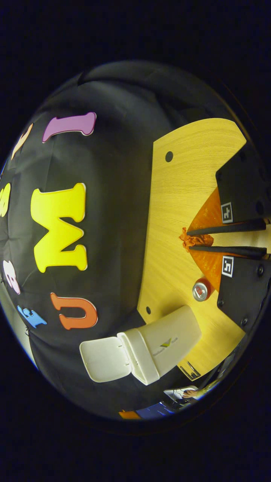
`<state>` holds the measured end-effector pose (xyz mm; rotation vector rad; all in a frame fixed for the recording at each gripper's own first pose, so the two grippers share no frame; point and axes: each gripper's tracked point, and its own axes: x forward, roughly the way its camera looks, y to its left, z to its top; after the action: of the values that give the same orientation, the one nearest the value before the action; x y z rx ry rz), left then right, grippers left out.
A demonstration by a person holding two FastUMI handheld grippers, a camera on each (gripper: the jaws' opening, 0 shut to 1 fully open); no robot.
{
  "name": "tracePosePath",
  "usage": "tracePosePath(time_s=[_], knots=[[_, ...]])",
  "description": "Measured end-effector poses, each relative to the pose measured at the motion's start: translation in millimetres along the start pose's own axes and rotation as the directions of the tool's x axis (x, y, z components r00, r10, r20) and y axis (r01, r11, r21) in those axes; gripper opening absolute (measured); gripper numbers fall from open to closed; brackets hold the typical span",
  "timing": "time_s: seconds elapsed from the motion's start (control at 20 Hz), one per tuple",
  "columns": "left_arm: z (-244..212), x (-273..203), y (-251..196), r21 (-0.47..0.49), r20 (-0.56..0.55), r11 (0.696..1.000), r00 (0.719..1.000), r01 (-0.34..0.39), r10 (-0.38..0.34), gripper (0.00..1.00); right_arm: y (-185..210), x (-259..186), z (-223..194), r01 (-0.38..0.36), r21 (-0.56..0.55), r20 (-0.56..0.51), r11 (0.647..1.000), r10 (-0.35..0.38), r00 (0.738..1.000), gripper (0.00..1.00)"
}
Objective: Press the lid of the desktop garbage bin to open it, pick up the crumpled paper on the desktop and throw it into the bin, then pick up the pop can on the desktop and drop it into the bin, and finally close the garbage bin lid.
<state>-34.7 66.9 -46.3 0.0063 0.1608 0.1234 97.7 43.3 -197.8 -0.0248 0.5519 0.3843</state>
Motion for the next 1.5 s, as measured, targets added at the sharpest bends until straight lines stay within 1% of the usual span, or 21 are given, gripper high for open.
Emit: tracePosePath(time_s=[0.1, 0.15, 0.3, 0.5, 0.6, 0.8, 0.9, 1.0, 1.1, 1.2, 1.3, 1.5], knots=[[-3, -2, 3, -0.006, -0.001, 1.0, 1.0, 0.008, -0.008, 1.0, 20, -9, 31, -0.031, -0.014, 0.05, 0.999, 0.032, 0.998, 0.17], [-4, -3, 5, -0.011, -0.003, 1.0, 1.0, 0.01, -0.01, 1.0, 34, -12, 52, -0.052, -0.024, 0.094, 0.998, 0.054, 0.994, 0.17], [-7, -5, 11, -0.021, -0.006, 1.0, 1.0, 0.009, -0.009, 1.0, 68, -18, 92, -0.102, -0.046, 0.144, 0.994, 0.107, 0.984, 0.16], [-11, -13, 26, -0.028, -0.005, 1.0, 1.0, 0.003, -0.003, 1.0, 132, -13, 143, -0.195, -0.107, 0.204, 0.975, 0.213, 0.955, 0.16], [-11, -16, 35, -0.032, -0.01, 0.999, 1.0, -0.009, 0.009, 1.0, 166, -9, 157, -0.242, -0.134, 0.216, 0.961, 0.266, 0.939, 0.16], [-8, -23, 53, -0.058, -0.002, 0.998, 1.0, -0.028, 0.028, 1.0, 235, 5, 167, -0.323, -0.191, 0.204, 0.927, 0.359, 0.911, 0.16], [-7, -25, 64, -0.077, 0.0, 0.996, 0.999, -0.045, 0.045, 1.0, 262, 16, 170, -0.354, -0.221, 0.192, 0.909, 0.397, 0.897, 0.16], [-8, -28, 74, -0.082, 0.002, 0.995, 0.998, -0.064, 0.064, 1.0, 288, 26, 167, -0.378, -0.245, 0.173, 0.892, 0.424, 0.889, 0.17], [-7, -31, 85, -0.072, 0.0, 0.994, 0.996, -0.084, 0.084, 1.0, 311, 35, 157, -0.414, -0.25, 0.136, 0.875, 0.455, 0.88, 0.16], [-6, -33, 95, -0.051, 0.004, 0.993, 0.994, -0.105, 0.105, 1.0, 326, 43, 151, -0.434, -0.253, 0.119, 0.865, 0.473, 0.873, 0.16], [-5, -33, 101, -0.046, 0.007, 0.993, 0.994, -0.112, 0.112, 1.0, 338, 53, 146, -0.442, -0.257, 0.103, 0.86, 0.479, 0.872, 0.16], [-7, -34, 108, -0.047, 0.004, 0.991, 0.992, -0.127, 0.127, 1.0, 354, 78, 127, -0.453, -0.268, 0.038, 0.85, 0.479, 0.877, 0.16]])
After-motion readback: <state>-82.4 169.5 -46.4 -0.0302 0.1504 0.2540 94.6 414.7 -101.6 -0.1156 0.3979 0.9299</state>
